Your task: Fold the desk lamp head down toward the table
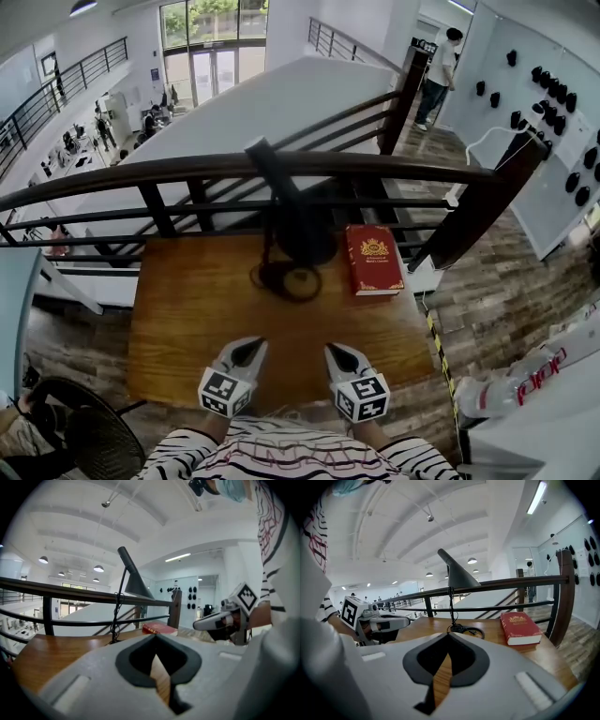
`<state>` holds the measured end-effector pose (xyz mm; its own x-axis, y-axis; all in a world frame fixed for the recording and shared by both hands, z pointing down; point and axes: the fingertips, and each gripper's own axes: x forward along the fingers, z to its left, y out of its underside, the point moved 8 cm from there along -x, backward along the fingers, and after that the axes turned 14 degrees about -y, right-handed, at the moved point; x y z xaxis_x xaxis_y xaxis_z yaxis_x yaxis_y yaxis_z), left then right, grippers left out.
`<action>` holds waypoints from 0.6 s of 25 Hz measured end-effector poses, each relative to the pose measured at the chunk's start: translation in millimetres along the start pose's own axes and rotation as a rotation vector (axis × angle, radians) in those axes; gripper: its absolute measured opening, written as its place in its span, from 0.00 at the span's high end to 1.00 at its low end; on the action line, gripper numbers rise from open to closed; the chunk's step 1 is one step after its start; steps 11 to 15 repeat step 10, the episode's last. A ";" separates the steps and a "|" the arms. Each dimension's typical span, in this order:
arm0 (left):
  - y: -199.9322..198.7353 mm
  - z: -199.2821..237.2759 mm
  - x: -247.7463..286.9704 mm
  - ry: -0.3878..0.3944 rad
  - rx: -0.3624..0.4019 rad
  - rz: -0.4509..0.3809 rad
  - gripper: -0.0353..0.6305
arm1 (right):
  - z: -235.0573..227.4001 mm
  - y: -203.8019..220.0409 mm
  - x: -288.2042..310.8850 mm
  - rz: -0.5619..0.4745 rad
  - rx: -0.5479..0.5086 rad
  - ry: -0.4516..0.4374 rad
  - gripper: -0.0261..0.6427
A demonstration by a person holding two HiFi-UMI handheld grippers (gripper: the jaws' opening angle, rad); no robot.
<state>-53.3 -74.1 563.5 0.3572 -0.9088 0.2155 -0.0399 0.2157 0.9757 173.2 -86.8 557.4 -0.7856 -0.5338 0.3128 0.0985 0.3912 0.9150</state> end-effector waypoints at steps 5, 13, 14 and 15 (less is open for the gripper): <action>-2.7 3.4 0.2 0.004 -0.002 -0.001 0.94 | -0.2 -3.7 2.4 -0.010 -0.001 0.005 0.96; -7.8 6.8 0.9 0.008 -0.006 -0.007 0.94 | 0.8 -10.9 2.8 -0.017 -0.002 0.018 0.96; -7.8 6.8 0.9 0.008 -0.006 -0.007 0.94 | 0.8 -10.9 2.8 -0.017 -0.002 0.018 0.96; -7.8 6.8 0.9 0.008 -0.006 -0.007 0.94 | 0.8 -10.9 2.8 -0.017 -0.002 0.018 0.96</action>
